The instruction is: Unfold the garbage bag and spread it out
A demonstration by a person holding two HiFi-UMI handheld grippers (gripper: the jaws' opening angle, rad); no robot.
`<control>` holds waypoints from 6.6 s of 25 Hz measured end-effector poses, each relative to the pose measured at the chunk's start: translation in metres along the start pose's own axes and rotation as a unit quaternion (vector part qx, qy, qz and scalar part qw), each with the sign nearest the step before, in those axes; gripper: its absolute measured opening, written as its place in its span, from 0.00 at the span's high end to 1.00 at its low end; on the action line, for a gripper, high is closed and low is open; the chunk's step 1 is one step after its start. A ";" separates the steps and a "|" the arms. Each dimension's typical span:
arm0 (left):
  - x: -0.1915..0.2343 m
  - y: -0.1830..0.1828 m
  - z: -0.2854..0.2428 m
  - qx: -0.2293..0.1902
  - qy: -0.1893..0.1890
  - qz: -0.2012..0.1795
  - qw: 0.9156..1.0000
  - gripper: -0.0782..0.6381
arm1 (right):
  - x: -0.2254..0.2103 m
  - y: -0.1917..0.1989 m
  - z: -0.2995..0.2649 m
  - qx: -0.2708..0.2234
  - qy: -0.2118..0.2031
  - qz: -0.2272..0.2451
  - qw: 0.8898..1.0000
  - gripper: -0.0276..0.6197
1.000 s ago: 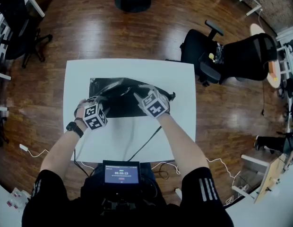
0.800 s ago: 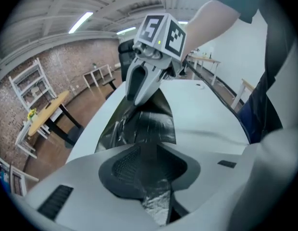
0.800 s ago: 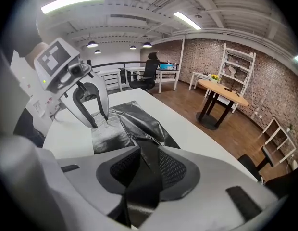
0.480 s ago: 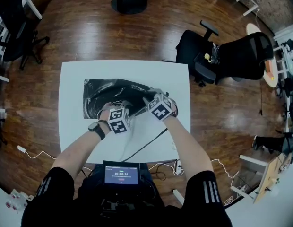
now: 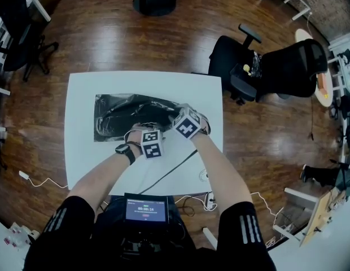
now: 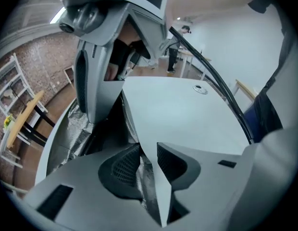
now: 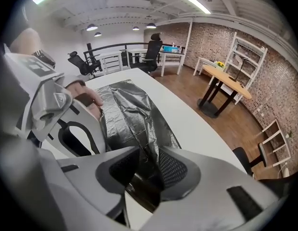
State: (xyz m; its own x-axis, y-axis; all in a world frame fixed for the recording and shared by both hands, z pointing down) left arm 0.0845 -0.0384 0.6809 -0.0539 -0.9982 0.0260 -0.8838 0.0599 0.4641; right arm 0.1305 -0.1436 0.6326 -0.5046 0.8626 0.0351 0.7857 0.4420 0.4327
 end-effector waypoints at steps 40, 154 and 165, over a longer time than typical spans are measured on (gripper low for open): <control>0.020 -0.019 0.056 -0.047 -0.068 0.007 0.997 0.73 | -0.030 0.004 0.008 -0.050 -0.031 0.030 0.998 0.60; 0.157 0.206 0.155 0.066 -0.097 0.172 0.978 0.87 | 0.033 -0.003 0.003 -0.057 -0.061 0.109 0.991 0.39; 0.204 0.248 0.156 0.066 -0.160 0.321 0.931 0.71 | 0.012 0.020 -0.027 0.000 -0.083 0.064 0.994 0.35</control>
State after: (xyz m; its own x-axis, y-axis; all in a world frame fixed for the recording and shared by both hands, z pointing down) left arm -0.2188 -0.2273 0.6630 -0.7083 -0.7058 -0.0133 -0.6694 0.6655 0.3302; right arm 0.1306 -0.1307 0.6661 -0.3343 0.9406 -0.0593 0.8394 0.3258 0.4350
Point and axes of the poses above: the fingertips, and each gripper's own axes: z backward along the fingers, x to its left, y out of its underside, the point moved 5 cm from there along z, backward along the fingers
